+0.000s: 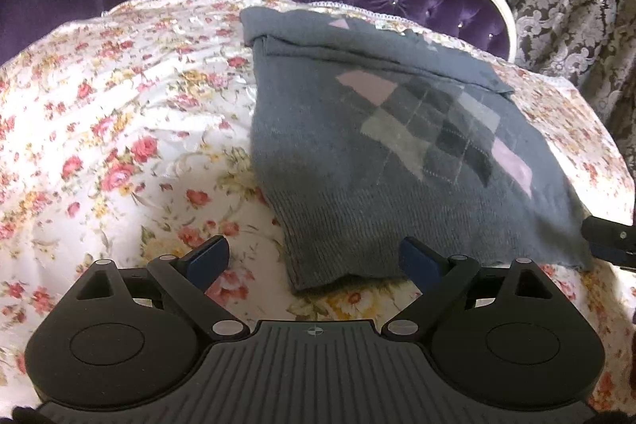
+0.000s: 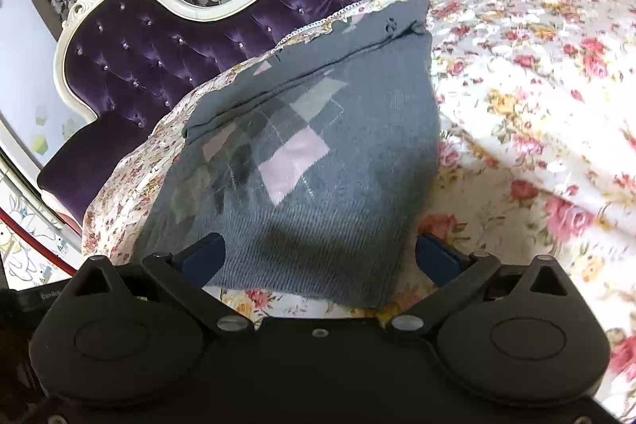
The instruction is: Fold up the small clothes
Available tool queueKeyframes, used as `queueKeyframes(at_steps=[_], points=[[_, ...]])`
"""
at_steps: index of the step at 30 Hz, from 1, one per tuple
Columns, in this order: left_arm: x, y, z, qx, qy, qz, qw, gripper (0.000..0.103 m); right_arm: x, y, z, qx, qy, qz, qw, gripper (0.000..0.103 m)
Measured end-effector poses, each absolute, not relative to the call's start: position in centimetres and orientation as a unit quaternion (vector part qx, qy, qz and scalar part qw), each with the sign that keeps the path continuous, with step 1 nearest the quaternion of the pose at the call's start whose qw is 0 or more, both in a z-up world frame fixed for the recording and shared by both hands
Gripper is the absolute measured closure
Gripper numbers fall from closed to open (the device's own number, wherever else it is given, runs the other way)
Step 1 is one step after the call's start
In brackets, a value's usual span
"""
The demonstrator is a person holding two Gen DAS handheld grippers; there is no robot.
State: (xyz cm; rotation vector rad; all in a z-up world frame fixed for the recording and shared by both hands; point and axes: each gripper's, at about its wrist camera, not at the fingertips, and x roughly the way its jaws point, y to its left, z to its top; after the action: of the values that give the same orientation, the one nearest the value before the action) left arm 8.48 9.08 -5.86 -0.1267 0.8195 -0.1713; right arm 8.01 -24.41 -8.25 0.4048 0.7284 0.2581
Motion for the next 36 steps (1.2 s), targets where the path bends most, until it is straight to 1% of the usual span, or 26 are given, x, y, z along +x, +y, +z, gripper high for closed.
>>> queueKeyframes(at_steps=[8,18,21,24,36], points=[[9.2,8.6,-6.3,-0.060,0.397,-0.080,0.912,0.010,8.6,-23.7,-8.5,0.186,0.345,0.130,0.911,0.000],[8.7,8.5,-5.2,-0.084,0.380,-0.113,0.914,0.010,8.7,-23.3,-8.8,0.169,0.333,0.146,0.916,0.000],[9.1,7.8,-5.4,-0.076,0.387,-0.121,0.911,0.010,8.6,-23.3,-8.9,0.170,0.330,0.147,0.917,0.000],[9.6,7.7,-6.0,-0.093,0.399,-0.126,0.904,0.010,8.6,-23.4,-8.8,0.171,0.328,0.151,0.917,0.000],[11.5,8.1,-6.1,-0.138,0.390,-0.179,0.892,0.011,8.9,-24.6,-9.4,0.228,0.299,0.192,0.907,0.000]])
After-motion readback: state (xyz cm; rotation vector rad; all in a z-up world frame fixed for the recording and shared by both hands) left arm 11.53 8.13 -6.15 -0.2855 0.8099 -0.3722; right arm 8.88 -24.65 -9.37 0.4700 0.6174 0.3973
